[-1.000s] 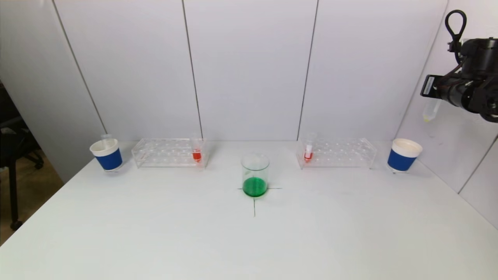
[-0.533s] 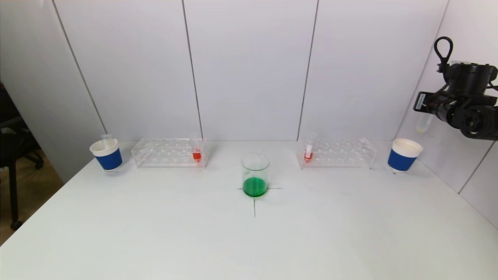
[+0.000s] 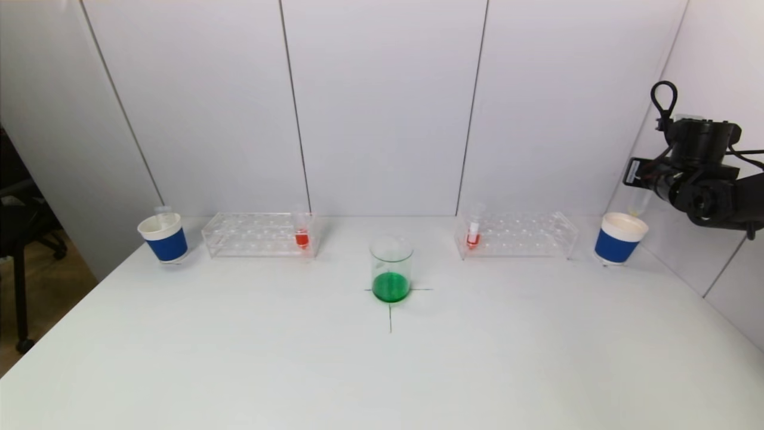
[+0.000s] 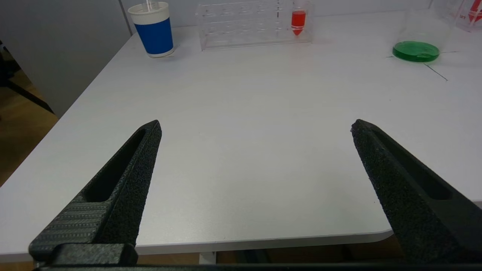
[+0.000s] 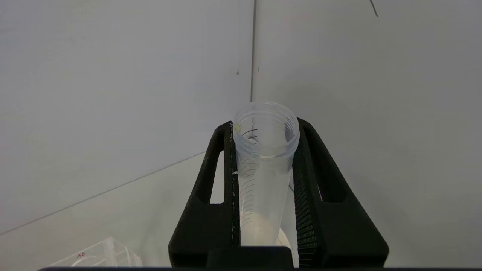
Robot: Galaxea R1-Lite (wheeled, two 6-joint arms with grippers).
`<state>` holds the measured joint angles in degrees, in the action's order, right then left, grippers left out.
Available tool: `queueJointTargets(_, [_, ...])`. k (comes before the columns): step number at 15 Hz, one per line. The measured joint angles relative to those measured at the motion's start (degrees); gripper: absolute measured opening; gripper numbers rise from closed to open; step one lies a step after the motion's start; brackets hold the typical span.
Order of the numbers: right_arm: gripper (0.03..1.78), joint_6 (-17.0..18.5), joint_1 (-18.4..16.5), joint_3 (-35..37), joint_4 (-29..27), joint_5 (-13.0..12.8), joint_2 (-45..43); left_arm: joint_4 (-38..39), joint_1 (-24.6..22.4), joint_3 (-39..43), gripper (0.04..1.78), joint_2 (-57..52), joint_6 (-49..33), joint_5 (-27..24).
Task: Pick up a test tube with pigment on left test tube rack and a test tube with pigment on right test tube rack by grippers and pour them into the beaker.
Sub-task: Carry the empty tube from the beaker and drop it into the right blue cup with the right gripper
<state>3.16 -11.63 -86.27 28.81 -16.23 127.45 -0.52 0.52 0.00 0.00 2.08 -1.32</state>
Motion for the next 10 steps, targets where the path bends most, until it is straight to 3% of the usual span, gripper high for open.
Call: queueJointTargets(10, [0.47, 0.0, 0.4, 3.8, 2.6, 0.0, 1.8, 0.0, 0.0, 0.0, 1.76, 0.0, 0.0, 0.0])
